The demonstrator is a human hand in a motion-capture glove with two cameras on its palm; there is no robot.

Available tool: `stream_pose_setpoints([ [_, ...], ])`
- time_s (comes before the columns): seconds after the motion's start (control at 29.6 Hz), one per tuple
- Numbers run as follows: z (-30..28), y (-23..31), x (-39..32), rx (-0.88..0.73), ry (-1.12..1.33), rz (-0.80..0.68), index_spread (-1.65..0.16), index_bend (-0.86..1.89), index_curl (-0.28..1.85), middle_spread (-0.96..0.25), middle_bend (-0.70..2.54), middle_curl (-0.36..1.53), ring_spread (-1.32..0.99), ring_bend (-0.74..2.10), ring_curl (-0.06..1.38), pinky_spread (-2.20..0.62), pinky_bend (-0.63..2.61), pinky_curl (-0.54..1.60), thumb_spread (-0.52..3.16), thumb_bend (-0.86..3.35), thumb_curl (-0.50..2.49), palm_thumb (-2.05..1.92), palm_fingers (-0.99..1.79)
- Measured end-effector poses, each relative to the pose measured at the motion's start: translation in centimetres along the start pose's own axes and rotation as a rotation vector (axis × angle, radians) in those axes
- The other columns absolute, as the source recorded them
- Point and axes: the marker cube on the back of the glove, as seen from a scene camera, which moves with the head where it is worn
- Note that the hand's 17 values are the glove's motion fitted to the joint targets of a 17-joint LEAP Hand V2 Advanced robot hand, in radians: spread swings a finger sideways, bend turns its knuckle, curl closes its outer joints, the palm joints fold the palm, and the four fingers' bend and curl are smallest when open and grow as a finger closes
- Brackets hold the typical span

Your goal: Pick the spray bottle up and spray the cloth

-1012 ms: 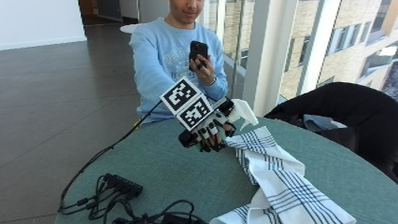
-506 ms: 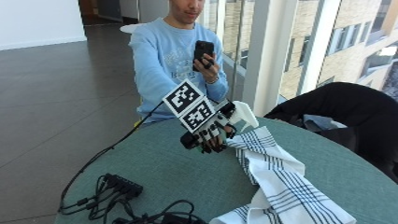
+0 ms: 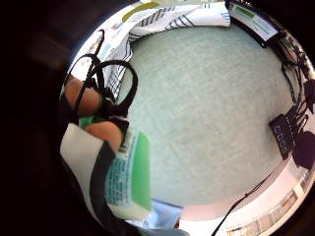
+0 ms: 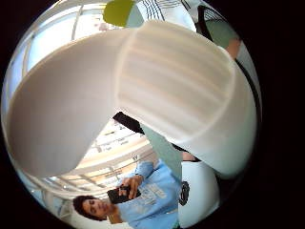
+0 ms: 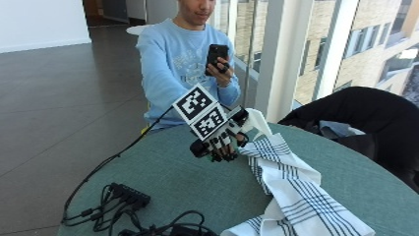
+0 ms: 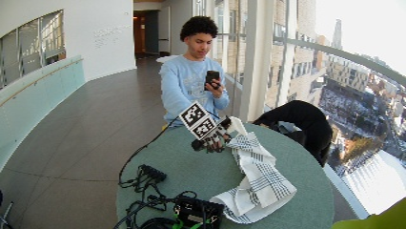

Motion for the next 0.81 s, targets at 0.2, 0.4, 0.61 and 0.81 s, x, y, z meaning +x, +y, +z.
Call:
stream_pose_setpoints([
  [0.2,0.0,0.0,-0.4,0.003,0.006,-0.008,-0.26,0.13,0.36,-0.08,0.22,0.46,-0.02,0.55,0.4,0.1,0.31,0.37,0.57,-0.03,0.67,0.98,1.14],
  [0.4,0.1,0.1,-1.5,0.034,-0.041,-0.054,-0.25,0.13,0.36,-0.08,0.22,0.47,-0.02,0.55,0.39,0.1,0.31,0.37,0.57,-0.03,0.67,0.98,1.14],
  [0.61,0.6,1.0,-5.0,0.13,-0.212,-0.237,-0.25,0.13,0.36,-0.08,0.22,0.47,-0.02,0.55,0.39,0.1,0.31,0.37,0.57,-0.03,0.67,0.97,1.14],
  [0.81,2.9,2.4,-10.7,0.169,-0.361,-0.435,-0.25,0.13,0.36,-0.08,0.23,0.47,-0.02,0.54,0.39,0.1,0.31,0.37,0.58,-0.03,0.68,0.97,1.13],
])
